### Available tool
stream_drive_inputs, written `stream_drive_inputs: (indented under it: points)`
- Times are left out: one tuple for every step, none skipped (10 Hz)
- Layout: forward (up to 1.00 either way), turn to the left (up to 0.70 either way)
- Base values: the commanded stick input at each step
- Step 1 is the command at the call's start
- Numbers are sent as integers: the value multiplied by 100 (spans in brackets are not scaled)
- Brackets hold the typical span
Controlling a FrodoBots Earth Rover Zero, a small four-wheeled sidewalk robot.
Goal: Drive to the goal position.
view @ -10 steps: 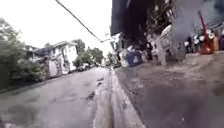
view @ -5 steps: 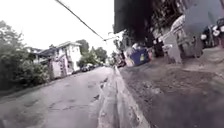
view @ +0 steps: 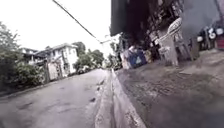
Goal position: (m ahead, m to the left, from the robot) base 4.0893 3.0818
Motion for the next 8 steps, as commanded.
stream_drive_inputs:
  points:
    - [100, 0]
    - [100, 27]
    - [100, 27]
    - [100, 27]
    - [100, 27]
    - [100, 27]
    - [100, 27]
    - [100, 27]
